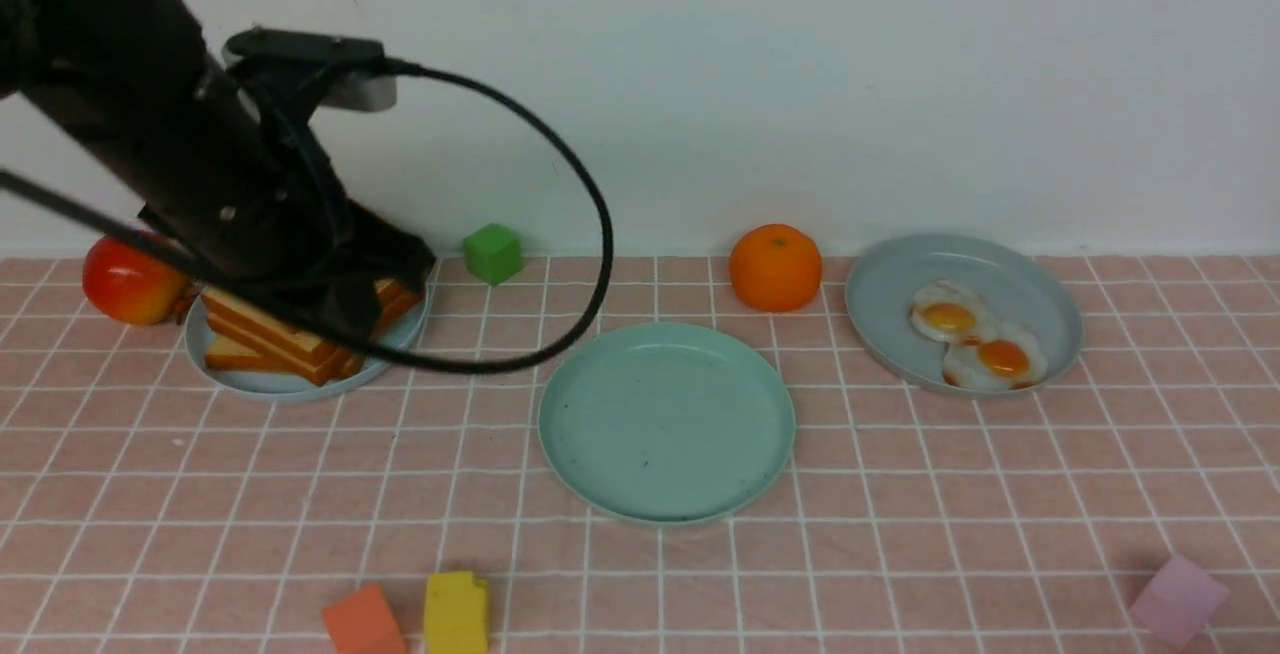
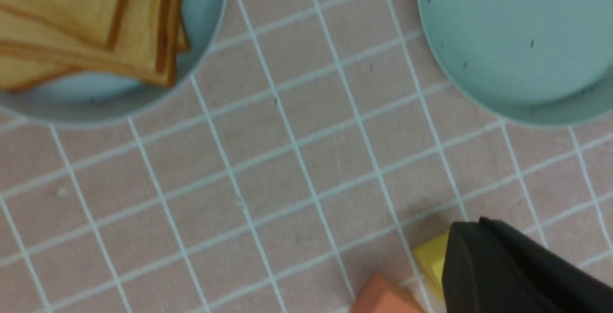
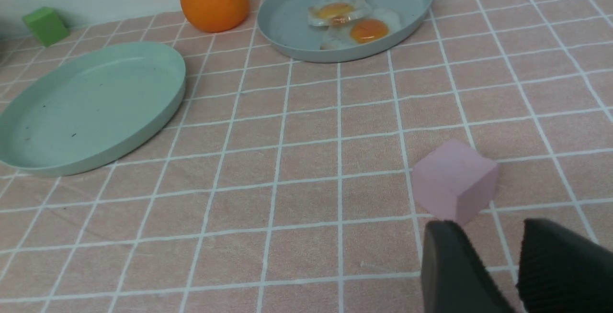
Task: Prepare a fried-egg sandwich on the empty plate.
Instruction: Use the left arm to grab a slice of bread
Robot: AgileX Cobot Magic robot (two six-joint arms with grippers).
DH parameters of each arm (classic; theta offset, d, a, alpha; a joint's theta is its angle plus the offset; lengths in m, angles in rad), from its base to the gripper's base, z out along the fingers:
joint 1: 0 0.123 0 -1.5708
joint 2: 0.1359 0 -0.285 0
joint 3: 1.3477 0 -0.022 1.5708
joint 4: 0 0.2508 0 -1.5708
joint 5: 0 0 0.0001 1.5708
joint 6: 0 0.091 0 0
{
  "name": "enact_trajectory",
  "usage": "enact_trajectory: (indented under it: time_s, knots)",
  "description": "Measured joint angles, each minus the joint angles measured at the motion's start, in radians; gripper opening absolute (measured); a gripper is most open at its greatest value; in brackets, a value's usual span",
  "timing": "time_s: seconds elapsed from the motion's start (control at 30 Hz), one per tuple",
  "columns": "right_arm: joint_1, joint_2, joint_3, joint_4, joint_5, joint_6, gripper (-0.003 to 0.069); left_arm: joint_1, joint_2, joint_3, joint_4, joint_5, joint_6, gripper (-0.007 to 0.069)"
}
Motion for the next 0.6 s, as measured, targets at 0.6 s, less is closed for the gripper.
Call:
enact_trajectory:
  time_s: [0.6]
  knots:
    - [0.001, 0.000, 0.012, 0.309, -0.286, 0.169, 0.0241, 0.101, 0.145, -0.093, -0.030, 0.035, 0.065, -0.0013]
